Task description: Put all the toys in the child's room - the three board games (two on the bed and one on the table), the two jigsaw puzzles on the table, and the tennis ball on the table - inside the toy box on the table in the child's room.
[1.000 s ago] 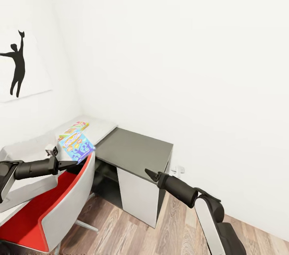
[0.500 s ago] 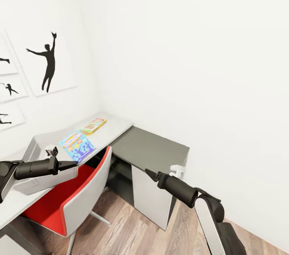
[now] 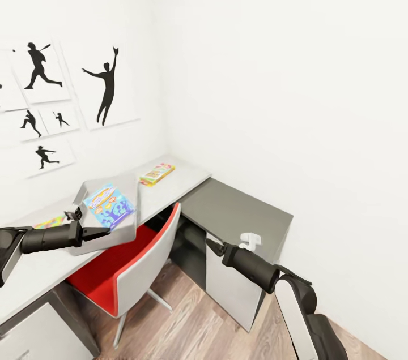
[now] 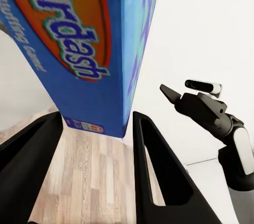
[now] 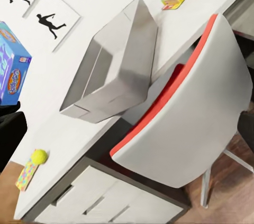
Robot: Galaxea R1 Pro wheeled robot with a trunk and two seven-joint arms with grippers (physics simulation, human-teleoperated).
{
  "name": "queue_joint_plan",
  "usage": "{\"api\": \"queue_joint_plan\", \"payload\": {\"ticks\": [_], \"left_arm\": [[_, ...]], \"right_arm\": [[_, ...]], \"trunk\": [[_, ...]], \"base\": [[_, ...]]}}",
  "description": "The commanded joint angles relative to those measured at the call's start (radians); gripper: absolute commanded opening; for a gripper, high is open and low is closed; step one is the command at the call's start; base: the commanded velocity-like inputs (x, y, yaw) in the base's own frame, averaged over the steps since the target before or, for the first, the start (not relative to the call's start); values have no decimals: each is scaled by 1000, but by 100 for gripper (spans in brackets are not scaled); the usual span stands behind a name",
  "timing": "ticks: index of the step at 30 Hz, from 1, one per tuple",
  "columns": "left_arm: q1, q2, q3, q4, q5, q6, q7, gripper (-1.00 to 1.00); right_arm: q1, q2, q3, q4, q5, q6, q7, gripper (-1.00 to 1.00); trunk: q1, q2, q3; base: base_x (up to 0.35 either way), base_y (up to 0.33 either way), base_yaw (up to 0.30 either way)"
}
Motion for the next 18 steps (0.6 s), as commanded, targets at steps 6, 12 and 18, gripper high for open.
{"api": "queue_joint_plan", "payload": {"ticks": [6,12,18], "left_arm": [[-1,0,0,0,2,10,-4,-100],[-1,1,0,0,2,9,-4,-100],[-1,1,1,0,2,7,-4,-100]], "right_arm": [[-1,-2,-1,-8,-2,9,10,100],[0,-18,-10,-18,-18,24,88,100],[1,-20,-103,-19,-23,76,301,100]], "trunk": [[1,-2,-2],[1,-2,-2],[1,-2,-2]], "base": [[66,0,246],[182,0,32],[51,0,3]]}}
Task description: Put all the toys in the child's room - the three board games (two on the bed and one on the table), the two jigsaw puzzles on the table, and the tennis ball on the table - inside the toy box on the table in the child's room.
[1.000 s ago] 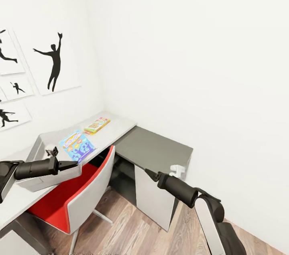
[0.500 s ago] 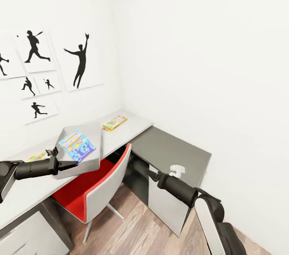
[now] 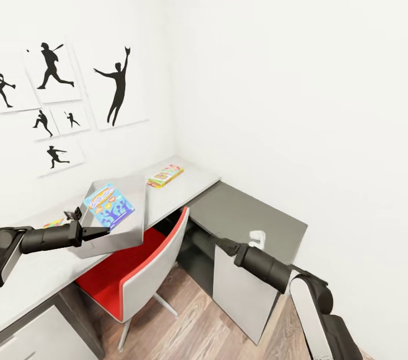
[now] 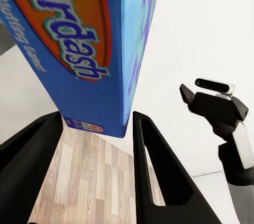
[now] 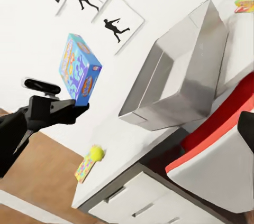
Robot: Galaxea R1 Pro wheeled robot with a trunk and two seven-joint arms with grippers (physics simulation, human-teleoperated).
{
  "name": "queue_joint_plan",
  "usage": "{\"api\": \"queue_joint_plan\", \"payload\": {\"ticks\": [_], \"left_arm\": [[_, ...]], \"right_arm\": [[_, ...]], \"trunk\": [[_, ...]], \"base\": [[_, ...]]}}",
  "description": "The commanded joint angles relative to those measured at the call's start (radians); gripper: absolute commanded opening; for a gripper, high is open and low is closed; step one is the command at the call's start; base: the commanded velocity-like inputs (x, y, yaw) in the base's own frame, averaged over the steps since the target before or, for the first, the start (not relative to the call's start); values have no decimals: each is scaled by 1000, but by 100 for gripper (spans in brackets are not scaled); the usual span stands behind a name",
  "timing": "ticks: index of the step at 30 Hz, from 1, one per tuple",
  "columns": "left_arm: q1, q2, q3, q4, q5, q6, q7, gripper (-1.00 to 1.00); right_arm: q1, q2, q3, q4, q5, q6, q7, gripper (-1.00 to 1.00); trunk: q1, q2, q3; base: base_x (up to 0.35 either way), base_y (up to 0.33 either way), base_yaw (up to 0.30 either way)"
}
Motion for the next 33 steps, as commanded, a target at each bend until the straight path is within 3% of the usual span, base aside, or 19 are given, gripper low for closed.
{"api": "queue_joint_plan", "payload": {"ticks": [1,3,7,14,21,26,33], "left_arm": [[-1,0,-1,0,0,11,-4,-100],[-1,0,-1,0,0,11,-4,-100],[-1,0,0,0,0,11,-4,-100],[-1,0,-1,0,0,11,-4,-100],[-1,0,-1,0,0,11,-4,-100],[-1,0,-1,0,-1,11,-4,-100],[-1,0,-2,0,-3,11,-4,-100]], "right_arm": [[-1,1,-34,0,-2,15,14,100],[-2,2,-73,0,-2,23,26,100],[-2,4,-95,0,-2,19,33,100],[-3,6,-97,1,0,12,30,100],[-3,6,-93,1,0,11,24,100],[-3,7,-92,1,1,11,23,100],[-3,13,-91,1,13,11,22,100]], "trunk": [[1,-2,-2],[1,-2,-2],[1,-2,-2],[1,-2,-2],[1,-2,-2],[1,-2,-2],[1,-2,-2]], "base": [[8,0,0],[19,30,0],[150,159,0],[176,51,26],[235,32,241],[35,4,235],[1,0,22]]}}
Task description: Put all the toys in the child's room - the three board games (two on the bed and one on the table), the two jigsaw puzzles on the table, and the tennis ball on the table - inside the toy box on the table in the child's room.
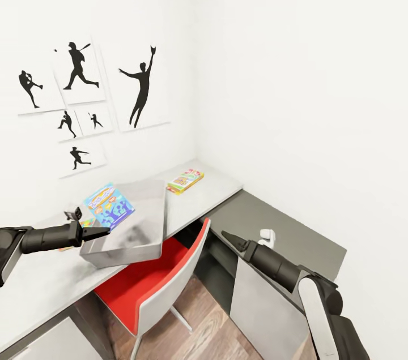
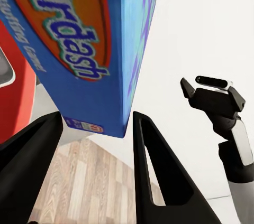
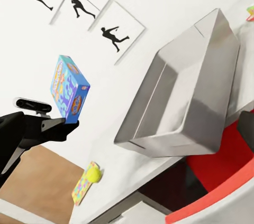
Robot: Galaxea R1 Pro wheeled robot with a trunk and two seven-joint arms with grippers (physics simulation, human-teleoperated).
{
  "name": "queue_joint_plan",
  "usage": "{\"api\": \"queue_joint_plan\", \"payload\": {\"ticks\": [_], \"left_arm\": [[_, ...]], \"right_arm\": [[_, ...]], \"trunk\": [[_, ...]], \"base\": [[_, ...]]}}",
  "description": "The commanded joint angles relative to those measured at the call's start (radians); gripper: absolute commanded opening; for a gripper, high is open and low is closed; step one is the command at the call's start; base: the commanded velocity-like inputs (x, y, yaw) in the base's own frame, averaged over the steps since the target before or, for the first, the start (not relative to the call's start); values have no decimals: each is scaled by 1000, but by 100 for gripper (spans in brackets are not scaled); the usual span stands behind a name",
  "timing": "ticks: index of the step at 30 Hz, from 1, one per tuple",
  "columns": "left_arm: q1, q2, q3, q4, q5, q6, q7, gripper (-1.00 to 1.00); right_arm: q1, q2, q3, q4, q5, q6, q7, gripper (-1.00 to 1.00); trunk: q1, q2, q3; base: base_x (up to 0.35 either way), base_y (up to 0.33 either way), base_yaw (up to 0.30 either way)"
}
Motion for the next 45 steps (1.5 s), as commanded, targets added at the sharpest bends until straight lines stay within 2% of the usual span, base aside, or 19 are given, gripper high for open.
{"api": "queue_joint_plan", "payload": {"ticks": [1,9,19,22,25,29,45], "left_arm": [[-1,0,-1,0,0,10,-4,-100],[-1,1,-2,0,-5,6,-4,-100],[-1,1,-10,0,-8,-37,-4,-100],[-1,0,-28,-1,-16,-41,-4,-100],[-1,0,-74,-1,-29,-59,-4,-100],[-1,1,-94,-1,-32,-68,-4,-100],[-1,1,-97,-1,-33,-72,-4,-100]], "right_arm": [[-1,2,-2,0,-1,6,3,100],[-1,1,-2,0,0,6,3,100],[-1,2,-2,0,1,6,3,100],[-1,2,-2,0,1,6,2,100],[-1,2,-2,0,2,6,2,100],[-1,2,-2,0,2,6,1,100],[-1,2,-3,1,3,5,2,100]], "trunk": [[1,-2,-2],[1,-2,-2],[1,-2,-2],[1,-2,-2],[1,-2,-2],[1,-2,-2],[1,-2,-2]], "base": [[23,0,1],[192,0,0],[24,0,0],[0,0,0],[0,0,0],[0,0,0],[129,23,0]]}}
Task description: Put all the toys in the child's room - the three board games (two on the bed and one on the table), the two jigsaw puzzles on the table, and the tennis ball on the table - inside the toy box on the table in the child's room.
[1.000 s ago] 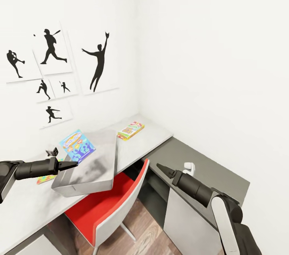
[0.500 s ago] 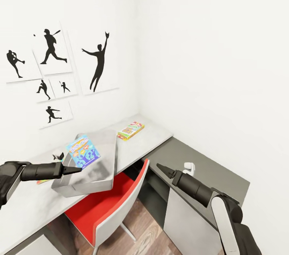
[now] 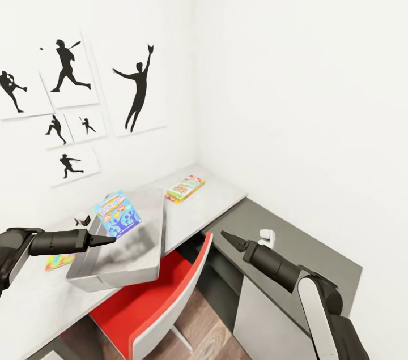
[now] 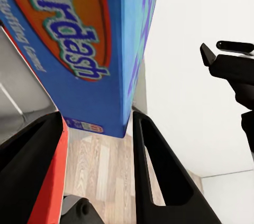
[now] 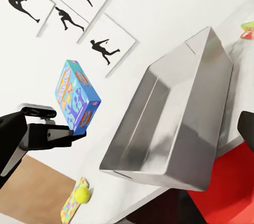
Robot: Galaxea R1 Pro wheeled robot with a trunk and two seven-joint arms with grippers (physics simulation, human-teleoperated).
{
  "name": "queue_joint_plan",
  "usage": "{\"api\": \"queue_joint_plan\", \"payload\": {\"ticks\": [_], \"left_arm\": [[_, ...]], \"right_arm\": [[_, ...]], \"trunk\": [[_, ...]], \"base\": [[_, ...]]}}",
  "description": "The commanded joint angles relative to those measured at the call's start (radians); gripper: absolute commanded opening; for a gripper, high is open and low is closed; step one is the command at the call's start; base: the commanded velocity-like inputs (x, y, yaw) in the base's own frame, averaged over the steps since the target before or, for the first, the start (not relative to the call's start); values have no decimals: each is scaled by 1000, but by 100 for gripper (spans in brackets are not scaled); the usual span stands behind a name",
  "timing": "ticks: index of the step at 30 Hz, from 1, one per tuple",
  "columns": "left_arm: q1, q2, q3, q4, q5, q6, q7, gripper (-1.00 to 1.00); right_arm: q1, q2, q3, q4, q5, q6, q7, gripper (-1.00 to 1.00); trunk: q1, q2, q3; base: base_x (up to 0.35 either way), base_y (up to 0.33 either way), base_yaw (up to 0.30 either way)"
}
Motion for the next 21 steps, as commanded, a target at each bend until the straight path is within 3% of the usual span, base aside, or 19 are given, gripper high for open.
{"api": "queue_joint_plan", "payload": {"ticks": [1,12,21], "left_arm": [[-1,0,0,0,1,10,-4,-100],[-1,0,1,0,1,10,-4,-100],[-1,0,1,0,1,10,-4,-100]], "right_arm": [[-1,2,-2,0,-1,6,1,100],[-1,2,-3,3,3,7,-34,100],[-1,3,-2,1,3,6,-35,100]], "trunk": [[1,-2,-2],[1,-2,-2],[1,-2,-2]], "base": [[91,13,0],[105,43,0],[15,7,0]]}}
